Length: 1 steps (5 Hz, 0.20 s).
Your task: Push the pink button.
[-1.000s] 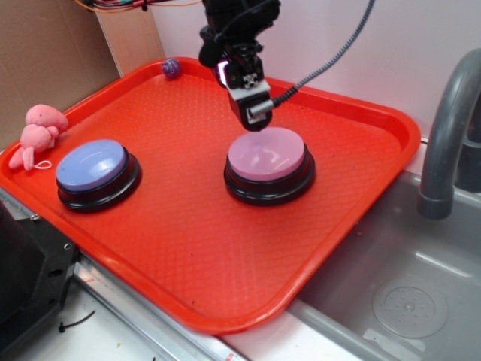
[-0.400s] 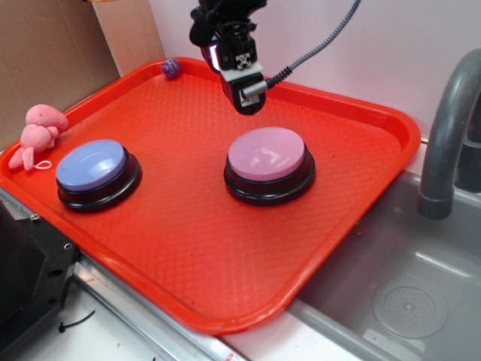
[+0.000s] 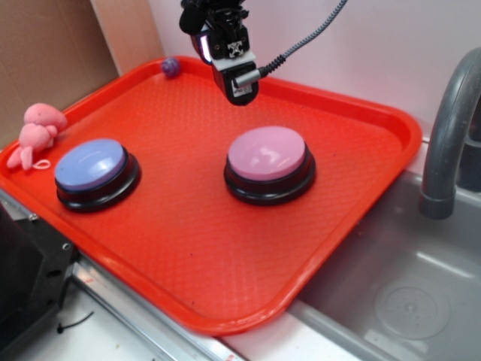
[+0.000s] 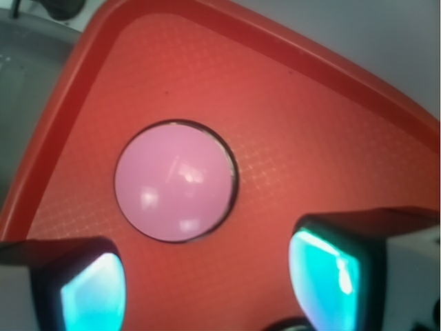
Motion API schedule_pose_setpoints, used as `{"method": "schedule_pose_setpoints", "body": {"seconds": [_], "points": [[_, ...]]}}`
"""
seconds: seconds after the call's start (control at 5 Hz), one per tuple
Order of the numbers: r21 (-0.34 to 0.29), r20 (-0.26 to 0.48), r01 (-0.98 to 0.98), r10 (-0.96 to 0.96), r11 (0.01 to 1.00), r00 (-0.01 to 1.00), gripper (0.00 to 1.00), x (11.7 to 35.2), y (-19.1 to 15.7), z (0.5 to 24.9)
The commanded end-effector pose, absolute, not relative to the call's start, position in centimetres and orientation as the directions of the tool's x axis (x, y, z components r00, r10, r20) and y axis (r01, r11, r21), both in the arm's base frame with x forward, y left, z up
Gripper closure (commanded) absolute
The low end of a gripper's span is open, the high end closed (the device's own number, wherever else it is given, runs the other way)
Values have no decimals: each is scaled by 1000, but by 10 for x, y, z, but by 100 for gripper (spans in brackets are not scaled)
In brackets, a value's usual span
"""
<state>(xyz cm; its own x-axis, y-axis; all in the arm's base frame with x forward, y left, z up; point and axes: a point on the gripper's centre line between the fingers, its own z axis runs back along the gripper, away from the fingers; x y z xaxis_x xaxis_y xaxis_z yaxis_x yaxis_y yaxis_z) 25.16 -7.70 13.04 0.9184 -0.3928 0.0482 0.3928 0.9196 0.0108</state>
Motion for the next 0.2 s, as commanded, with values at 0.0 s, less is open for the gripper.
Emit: {"method": "schedule_pose_setpoints", "body": {"seconds": [0.0], "points": [[57,132,362,-366,930,921,0,246,-85,171]]}}
